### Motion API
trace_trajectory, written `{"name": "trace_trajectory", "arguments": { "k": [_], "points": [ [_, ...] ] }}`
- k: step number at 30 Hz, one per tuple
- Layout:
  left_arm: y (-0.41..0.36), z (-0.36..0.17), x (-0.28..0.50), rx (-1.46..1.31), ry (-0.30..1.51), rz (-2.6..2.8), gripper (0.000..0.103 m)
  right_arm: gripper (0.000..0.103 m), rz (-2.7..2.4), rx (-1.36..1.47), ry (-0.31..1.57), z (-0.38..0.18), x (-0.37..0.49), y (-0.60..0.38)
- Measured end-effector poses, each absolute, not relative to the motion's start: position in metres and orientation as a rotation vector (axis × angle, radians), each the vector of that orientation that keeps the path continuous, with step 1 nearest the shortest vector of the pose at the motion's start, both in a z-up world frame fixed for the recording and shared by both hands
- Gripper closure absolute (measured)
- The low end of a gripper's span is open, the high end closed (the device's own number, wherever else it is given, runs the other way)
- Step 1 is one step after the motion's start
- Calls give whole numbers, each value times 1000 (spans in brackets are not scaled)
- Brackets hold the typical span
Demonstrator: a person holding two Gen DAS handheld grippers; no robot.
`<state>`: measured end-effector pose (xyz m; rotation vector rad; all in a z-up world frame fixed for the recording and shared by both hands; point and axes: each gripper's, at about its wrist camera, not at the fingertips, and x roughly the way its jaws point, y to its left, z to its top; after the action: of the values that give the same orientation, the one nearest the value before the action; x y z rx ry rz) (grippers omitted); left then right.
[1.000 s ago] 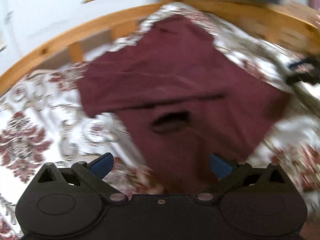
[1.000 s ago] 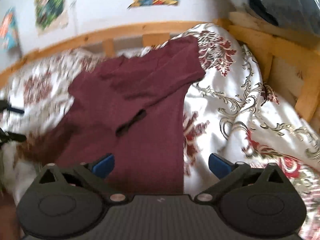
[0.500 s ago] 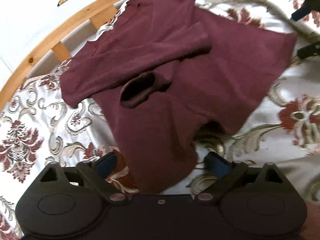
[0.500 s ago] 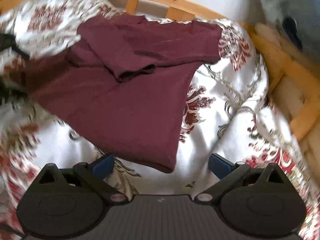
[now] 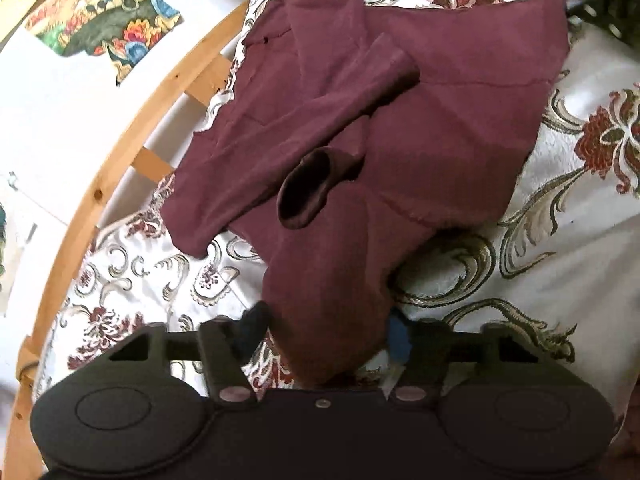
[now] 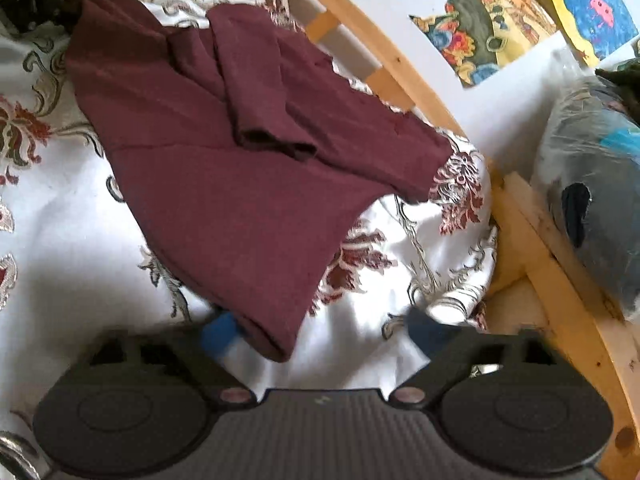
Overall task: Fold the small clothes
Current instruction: 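Grasp the shirt hem with the right tool and lift it toward the collar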
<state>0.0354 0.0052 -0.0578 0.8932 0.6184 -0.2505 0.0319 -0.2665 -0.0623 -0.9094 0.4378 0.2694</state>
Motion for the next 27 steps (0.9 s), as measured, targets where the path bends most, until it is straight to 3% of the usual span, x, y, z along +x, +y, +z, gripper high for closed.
{"name": "trace_trajectory", "arguments": {
  "k": [1, 2, 7, 16, 27],
  "points": [
    [6, -59, 35, 903, 610, -246, 55, 68, 274, -905, 440, -63, 33, -266],
    [7, -60, 33, 911, 603, -245, 58, 88, 275, -905, 446, -64, 33, -266],
    [15, -59, 28, 920, 564, -266, 90, 94, 268, -807, 445, -55, 30, -270],
    [40, -14, 7, 733, 537, -327, 94, 96, 234, -672, 434, -1, 0, -275],
    [104, 51, -27, 367, 651, -529, 94, 96, 308, -538, 516, 70, -84, -288]
  ]
}}
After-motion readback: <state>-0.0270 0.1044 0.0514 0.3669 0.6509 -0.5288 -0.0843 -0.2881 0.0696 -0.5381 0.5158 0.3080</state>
